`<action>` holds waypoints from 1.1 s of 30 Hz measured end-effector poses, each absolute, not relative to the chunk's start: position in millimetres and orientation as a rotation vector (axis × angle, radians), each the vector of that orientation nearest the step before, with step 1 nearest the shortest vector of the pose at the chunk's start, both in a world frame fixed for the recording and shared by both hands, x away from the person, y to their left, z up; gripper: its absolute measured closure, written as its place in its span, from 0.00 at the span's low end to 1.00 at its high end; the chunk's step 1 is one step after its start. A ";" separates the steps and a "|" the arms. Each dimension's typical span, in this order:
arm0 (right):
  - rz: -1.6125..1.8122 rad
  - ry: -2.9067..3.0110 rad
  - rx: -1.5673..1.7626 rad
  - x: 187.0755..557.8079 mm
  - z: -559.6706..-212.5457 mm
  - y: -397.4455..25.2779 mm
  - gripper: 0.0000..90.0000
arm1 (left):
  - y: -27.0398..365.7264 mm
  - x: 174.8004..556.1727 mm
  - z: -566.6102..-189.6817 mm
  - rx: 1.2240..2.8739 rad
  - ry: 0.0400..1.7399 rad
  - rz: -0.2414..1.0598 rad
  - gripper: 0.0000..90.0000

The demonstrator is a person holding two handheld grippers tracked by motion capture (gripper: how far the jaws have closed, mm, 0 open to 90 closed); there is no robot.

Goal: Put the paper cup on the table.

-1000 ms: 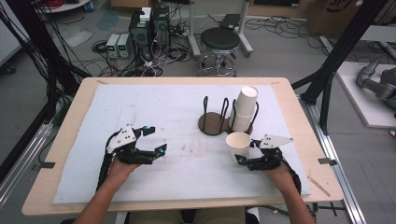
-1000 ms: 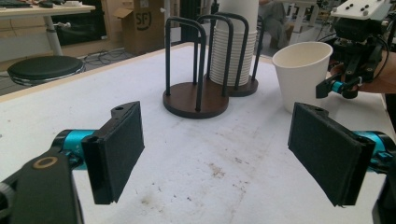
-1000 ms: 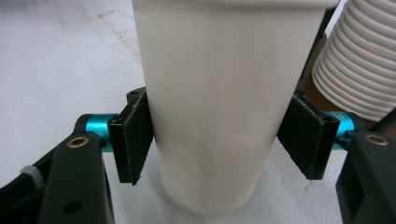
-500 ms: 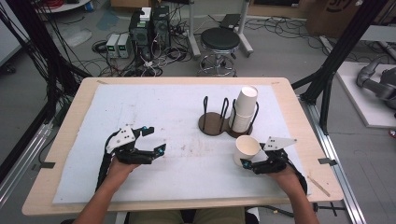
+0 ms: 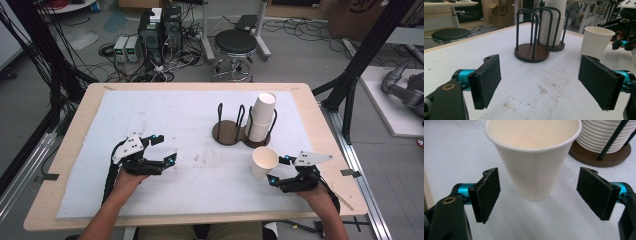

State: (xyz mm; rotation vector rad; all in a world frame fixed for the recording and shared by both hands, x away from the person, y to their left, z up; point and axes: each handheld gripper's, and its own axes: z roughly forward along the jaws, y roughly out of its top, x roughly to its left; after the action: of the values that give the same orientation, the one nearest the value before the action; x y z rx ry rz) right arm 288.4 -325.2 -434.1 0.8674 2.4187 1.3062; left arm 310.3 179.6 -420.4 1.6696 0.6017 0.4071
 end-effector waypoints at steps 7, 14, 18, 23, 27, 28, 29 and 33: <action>1.328 2.323 0.906 270.6 -425.5 -349.3 0.22 | 183.1 311.2 -419.2 1.652 0.611 0.412 0.20; 1.368 2.134 0.975 267.7 -413.0 -360.2 0.22 | 186.0 312.5 -417.9 1.635 0.626 0.409 0.20; 1.390 2.058 0.976 269.0 -403.7 -361.5 0.22 | 188.4 313.4 -417.4 1.620 0.648 0.407 0.19; 1.431 2.006 0.953 268.9 -389.4 -358.2 0.22 | 192.2 313.1 -416.4 1.603 0.662 0.413 0.19; 1.423 2.010 0.939 269.0 -379.8 -349.0 0.22 | 194.2 313.3 -414.7 1.582 0.661 0.418 0.19; 1.427 2.014 0.937 269.0 -378.1 -346.9 0.22 | 194.5 313.3 -414.3 1.579 0.662 0.420 0.19; 1.429 2.021 0.929 269.2 -376.7 -345.4 0.22 | 194.9 313.3 -413.9 1.575 0.663 0.423 0.19; 1.434 2.033 0.919 270.0 -372.9 -340.5 0.22 | 197.2 311.9 -412.8 1.575 0.662 0.434 0.19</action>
State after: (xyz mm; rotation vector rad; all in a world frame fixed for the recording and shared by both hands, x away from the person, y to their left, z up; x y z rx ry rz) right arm 270.0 -340.5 -372.9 0.9191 2.0328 1.4339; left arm 311.9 197.2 -412.8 1.5747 0.6618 0.4342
